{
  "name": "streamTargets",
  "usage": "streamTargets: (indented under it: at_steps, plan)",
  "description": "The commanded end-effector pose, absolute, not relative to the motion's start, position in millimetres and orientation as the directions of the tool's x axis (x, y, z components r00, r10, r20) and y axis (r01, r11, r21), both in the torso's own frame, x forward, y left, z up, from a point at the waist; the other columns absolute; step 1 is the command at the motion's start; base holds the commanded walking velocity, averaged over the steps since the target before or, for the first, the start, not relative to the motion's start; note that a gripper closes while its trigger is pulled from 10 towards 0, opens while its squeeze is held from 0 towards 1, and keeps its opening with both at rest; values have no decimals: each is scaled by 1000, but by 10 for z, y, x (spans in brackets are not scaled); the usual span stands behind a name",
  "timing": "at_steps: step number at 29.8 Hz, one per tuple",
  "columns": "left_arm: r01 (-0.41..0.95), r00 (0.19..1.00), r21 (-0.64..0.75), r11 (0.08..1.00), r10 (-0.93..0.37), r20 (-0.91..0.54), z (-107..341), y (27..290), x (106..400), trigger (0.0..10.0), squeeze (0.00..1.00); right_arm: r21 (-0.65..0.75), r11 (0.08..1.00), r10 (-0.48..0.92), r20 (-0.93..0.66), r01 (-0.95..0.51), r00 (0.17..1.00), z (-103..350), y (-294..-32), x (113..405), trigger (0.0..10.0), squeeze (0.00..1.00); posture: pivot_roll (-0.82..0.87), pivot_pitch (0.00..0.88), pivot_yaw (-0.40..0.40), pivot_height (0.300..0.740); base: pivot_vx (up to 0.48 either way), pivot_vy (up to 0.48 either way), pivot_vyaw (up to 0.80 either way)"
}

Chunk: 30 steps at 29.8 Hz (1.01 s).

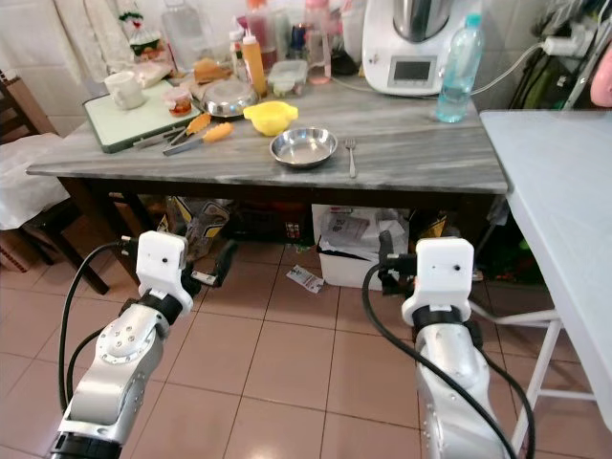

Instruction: Setting the table

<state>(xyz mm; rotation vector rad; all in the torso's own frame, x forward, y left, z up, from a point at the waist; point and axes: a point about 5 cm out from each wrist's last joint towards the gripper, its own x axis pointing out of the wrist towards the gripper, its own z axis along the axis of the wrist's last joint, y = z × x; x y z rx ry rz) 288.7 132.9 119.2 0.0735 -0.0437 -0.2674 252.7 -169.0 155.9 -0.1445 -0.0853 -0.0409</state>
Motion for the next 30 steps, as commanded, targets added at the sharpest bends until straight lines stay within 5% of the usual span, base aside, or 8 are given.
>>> streamTargets:
  at_steps: [1,10,18,30]
  plan:
    - [250,967,90,964,-253,31,1196,1370,2891,10000,0,-134,990,-22,97,35,995,1584,-1665,2527,10000,0,-144,8,75,740,0,0,0]
    - [266,962,93,959,-270,31,1199,1344,2904,10000,0,-131,991,-26,80,36,996,1563,-1669,2529,10000,0,-150,7,78,740,0,-67,-178]
    - [272,961,86,958,-275,25,1192,1336,2912,10000,0,-133,990,-28,82,39,996,1560,-1671,2515,10000,0,-153,8,80,740,0,-381,-738]
    - [276,960,86,957,-278,22,1191,1342,2912,10000,0,-147,989,-22,81,34,997,1554,-1657,2513,10000,0,-149,10,84,740,0,-480,0]
